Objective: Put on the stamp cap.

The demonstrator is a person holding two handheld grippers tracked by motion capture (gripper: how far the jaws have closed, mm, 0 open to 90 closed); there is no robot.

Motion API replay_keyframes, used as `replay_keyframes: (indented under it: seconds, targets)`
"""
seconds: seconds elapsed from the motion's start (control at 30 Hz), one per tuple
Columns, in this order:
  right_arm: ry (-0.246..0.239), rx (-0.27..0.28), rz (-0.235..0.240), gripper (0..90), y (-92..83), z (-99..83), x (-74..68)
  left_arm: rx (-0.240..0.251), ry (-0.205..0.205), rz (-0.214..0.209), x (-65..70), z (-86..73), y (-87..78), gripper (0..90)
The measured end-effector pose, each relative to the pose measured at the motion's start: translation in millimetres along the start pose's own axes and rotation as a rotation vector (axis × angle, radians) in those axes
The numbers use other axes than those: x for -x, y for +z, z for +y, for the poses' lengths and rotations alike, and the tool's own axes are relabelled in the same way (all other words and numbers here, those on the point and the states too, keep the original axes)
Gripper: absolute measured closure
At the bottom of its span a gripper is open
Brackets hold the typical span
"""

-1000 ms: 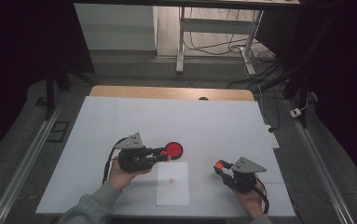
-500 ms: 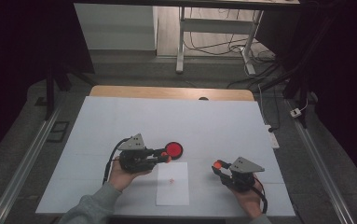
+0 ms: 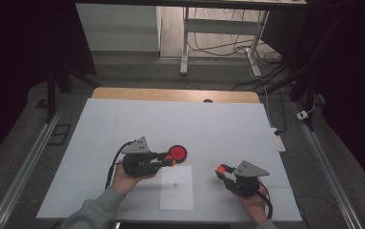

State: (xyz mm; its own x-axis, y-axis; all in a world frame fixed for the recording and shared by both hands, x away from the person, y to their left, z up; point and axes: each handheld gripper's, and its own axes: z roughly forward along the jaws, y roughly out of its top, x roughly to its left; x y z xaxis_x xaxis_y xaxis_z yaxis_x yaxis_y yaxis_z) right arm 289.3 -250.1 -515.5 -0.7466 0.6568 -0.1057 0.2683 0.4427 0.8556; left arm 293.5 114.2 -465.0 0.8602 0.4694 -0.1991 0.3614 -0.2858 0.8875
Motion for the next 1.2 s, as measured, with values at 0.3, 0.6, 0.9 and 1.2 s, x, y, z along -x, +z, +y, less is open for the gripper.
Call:
replay_keyframes:
  seconds: [0.3, 0.6, 0.9, 1.2]
  targets:
    - [0.019, 0.025, 0.043, 64.7, 5.0, 4.9, -7.8, -0.016, 0.001, -0.004, -0.1, -2.1, 3.5, 72.1]
    - [0.011, 0.031, 0.070, 64.7, 9.3, 9.1, -15.2, -0.032, 0.002, -0.009, -0.4, -3.0, 6.3, 72.0]
    - [0.004, 0.035, 0.084, 64.7, 12.7, 12.6, -20.1, -0.038, 0.001, -0.010, -0.4, -3.9, 7.5, 72.0]
    - [0.003, 0.043, 0.102, 64.7, 17.3, 17.2, -26.8, -0.039, -0.002, -0.009, -2.0, -5.5, 8.2, 71.9]
